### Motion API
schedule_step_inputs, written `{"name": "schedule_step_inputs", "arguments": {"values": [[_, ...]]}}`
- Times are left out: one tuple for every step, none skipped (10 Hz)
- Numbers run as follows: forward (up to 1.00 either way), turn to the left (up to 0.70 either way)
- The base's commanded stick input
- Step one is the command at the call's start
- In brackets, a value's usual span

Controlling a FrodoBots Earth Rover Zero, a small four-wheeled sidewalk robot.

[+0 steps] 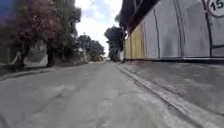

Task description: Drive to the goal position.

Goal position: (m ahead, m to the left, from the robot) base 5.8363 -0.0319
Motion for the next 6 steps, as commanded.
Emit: {"name": "schedule_step_inputs", "arguments": {"values": [[1.0,0.0],[1.0,0.0],[1.0,0.0],[1.0,0.0],[1.0,0.0],[1.0,0.0]]}}
